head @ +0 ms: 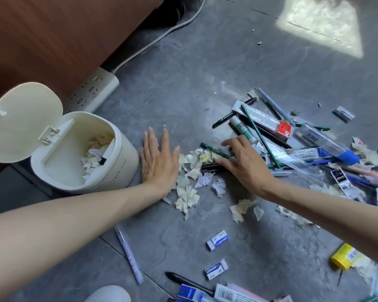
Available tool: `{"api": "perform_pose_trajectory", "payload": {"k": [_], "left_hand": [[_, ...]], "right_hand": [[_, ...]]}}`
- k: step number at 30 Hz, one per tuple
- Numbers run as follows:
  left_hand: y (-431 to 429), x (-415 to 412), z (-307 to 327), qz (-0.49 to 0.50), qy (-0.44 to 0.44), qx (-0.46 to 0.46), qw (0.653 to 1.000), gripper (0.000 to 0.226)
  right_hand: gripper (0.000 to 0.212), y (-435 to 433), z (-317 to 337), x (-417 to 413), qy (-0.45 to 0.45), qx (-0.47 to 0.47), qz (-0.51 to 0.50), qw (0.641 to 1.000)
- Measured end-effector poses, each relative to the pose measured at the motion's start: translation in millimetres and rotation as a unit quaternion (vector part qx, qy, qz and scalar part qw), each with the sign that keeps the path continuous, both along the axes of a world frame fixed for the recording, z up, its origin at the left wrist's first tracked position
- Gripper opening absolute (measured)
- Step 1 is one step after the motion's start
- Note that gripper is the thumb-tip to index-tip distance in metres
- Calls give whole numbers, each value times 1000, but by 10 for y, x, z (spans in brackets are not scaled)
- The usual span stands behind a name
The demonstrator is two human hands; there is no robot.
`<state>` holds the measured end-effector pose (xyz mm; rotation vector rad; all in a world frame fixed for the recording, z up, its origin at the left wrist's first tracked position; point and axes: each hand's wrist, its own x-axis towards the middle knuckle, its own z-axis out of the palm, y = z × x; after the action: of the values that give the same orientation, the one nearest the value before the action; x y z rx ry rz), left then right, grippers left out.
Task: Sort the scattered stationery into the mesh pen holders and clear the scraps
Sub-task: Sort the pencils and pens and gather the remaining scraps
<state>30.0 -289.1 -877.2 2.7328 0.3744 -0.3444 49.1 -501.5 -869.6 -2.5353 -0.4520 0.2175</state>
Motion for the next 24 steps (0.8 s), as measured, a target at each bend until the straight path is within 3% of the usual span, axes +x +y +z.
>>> {"api": "perform_pose_trajectory", "payload": {"k": [3, 6, 10, 14, 17, 24], "left_hand": [[-108, -145, -1, -68, 14, -79, 994, 58], [-218, -300, 38, -202, 11, -175, 964, 56], [-331, -104, 63, -249, -61, -139, 957, 52], [-435, 81, 70, -368, -102, -99, 919, 44], [-483, 91, 39, -334, -144, -105, 925, 42], [-502, 143, 61, -223, -78, -149, 960, 58]], "right_hand": [[61, -52, 8, 10, 29, 42, 16, 999], [60, -163, -11, -21, 25, 60, 28, 998], [59, -289, -51, -76, -6, 63, 21, 998], [61, -382, -70, -134, -51, 49, -10, 997], [39, -380, 13, -143, -33, 26, -41, 998], [14, -250, 271, -83, 57, 64, -163, 983]]}}
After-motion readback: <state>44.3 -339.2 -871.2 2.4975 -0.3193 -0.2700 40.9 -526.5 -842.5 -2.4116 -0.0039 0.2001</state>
